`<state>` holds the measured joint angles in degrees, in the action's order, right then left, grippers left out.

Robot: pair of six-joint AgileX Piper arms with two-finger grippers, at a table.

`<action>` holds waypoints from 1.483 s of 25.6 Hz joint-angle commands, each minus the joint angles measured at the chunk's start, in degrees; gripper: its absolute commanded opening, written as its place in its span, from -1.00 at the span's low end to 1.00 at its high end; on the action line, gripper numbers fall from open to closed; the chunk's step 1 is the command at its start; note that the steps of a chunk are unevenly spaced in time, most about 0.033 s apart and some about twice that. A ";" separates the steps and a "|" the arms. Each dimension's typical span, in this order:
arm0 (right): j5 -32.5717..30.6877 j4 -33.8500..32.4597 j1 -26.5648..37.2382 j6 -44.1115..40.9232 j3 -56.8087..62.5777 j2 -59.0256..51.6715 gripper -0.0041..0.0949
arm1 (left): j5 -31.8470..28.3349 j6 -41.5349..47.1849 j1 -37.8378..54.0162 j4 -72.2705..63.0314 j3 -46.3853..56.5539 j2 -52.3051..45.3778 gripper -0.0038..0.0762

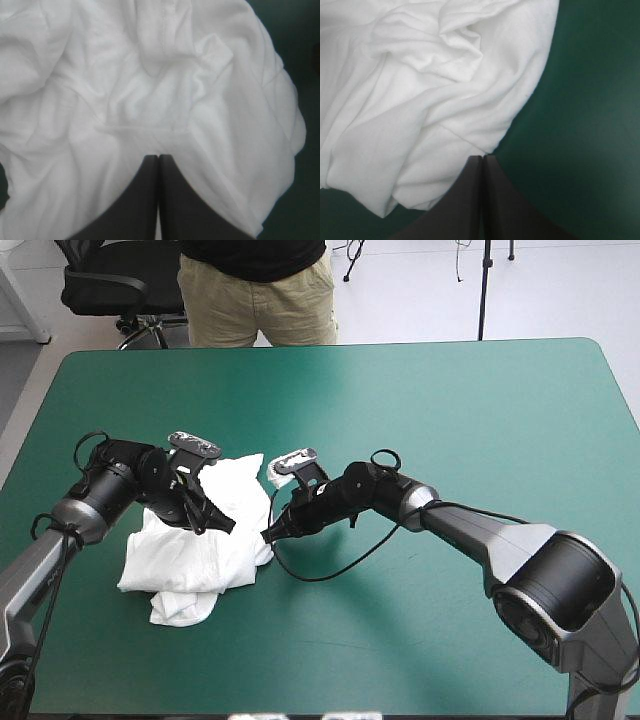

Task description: Fold the cloth

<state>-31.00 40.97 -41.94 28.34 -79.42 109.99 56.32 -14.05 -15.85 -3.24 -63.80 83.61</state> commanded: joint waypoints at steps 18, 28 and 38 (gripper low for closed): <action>-4.24 1.19 4.35 -1.07 -1.90 -4.32 -0.33 | 0.27 0.60 -0.28 -3.07 -1.75 -2.14 -0.95; -15.14 -21.95 13.46 -12.04 -1.90 -12.27 -0.20 | 1.02 0.60 -0.28 -1.97 -1.75 -2.14 -0.95; -28.74 -40.97 19.79 -23.20 -0.90 -23.41 -0.20 | 1.98 1.12 -0.28 -1.97 -1.75 -2.14 -0.95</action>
<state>-56.90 4.62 -24.25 6.79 -79.28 91.82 58.51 -13.74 -15.85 -4.72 -63.80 83.61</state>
